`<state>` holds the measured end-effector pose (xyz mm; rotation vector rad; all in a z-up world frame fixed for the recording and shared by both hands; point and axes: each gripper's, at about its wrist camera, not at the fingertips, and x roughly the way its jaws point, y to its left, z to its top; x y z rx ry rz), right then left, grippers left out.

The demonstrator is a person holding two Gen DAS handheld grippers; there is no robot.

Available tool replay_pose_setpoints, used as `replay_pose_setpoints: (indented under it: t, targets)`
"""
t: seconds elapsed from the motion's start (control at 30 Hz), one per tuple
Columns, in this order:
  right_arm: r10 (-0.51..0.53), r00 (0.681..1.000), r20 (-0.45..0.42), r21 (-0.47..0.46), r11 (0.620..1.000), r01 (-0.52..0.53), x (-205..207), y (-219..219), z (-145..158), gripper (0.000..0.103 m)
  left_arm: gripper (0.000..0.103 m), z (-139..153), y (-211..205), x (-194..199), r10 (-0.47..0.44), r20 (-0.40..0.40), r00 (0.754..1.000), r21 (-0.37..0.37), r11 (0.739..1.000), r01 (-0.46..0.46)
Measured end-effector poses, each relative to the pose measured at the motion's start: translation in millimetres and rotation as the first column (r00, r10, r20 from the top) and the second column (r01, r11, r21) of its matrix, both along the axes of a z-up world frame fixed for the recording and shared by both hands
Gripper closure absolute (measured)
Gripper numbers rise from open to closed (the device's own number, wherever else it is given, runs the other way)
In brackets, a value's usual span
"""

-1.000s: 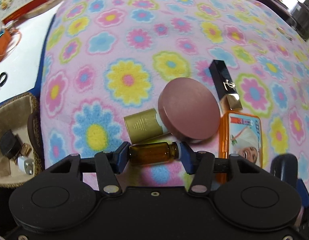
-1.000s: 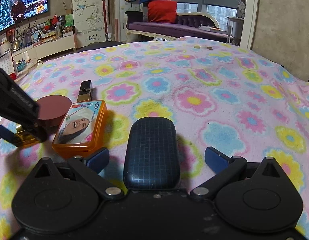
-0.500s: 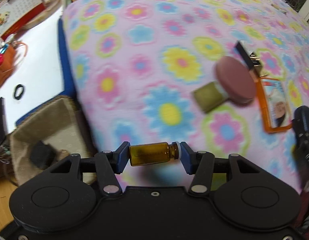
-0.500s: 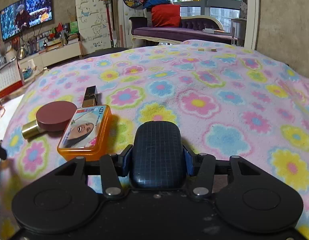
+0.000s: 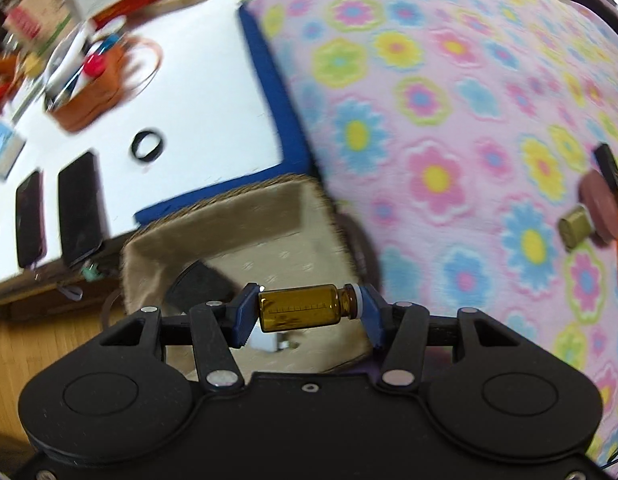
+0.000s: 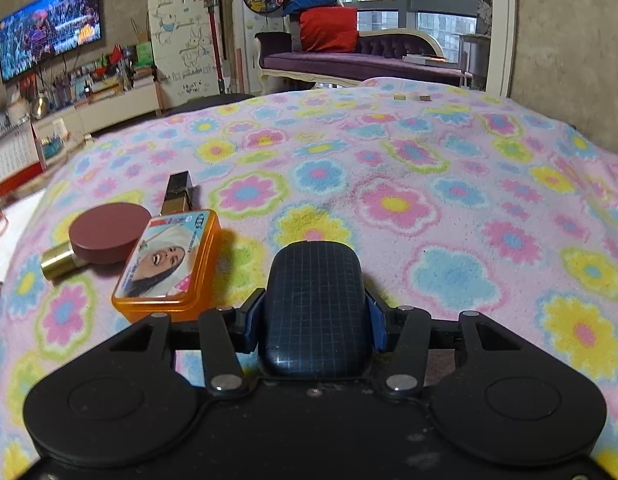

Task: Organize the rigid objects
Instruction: 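Carry the bottle in the left tool and case in the right tool to the basket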

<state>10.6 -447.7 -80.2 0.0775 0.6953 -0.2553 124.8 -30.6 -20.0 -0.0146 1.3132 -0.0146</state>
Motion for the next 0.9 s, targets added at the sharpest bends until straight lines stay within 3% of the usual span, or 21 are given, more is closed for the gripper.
replay_pose_setpoints:
  t: [0.17,0.33,0.43,0.57,0.67,0.73,0.9]
  targets:
    - [-0.014,0.999,-0.031,-0.061,0.998,0.012,4.6,9.3,0.2,0.053,0.052,6.3,14.3,-4.2,-0.029,0.014,0.999,0.072,0.997,0.028]
    - [-0.064,0.991,-0.113,-0.138,0.989,0.049,12.3,24.7,6.1,0.053,0.052,17.1,26.6,-10.2,-0.072,0.060,0.996,0.093,0.993,0.066]
    - [-0.130,0.973,-0.190,-0.087,0.990,0.115,14.3,25.8,18.0,0.053,0.052,16.3,34.0,-12.6,-0.069,0.084,0.994,0.093,0.994,0.062]
    - [-0.185,0.942,-0.281,-0.009,0.982,0.190,6.5,30.1,31.5,0.053,0.052,8.7,44.7,-14.1,-0.058,0.059,0.997,0.048,0.997,0.055]
    - [-0.191,0.925,-0.328,0.104,0.966,0.237,-4.8,36.2,43.4,0.053,0.052,6.2,50.3,-17.7,-0.064,0.054,0.996,0.035,0.997,0.063]
    - [-0.167,0.928,-0.333,0.179,0.955,0.237,-12.2,47.6,51.3,0.054,0.052,4.4,54.8,-20.2,-0.063,0.051,0.997,0.032,0.998,0.062]
    - [-0.057,0.952,-0.300,0.237,0.963,0.132,-11.9,112.5,68.0,0.053,0.052,-3.4,66.1,-26.3,-0.056,0.035,0.998,0.055,0.997,0.054]
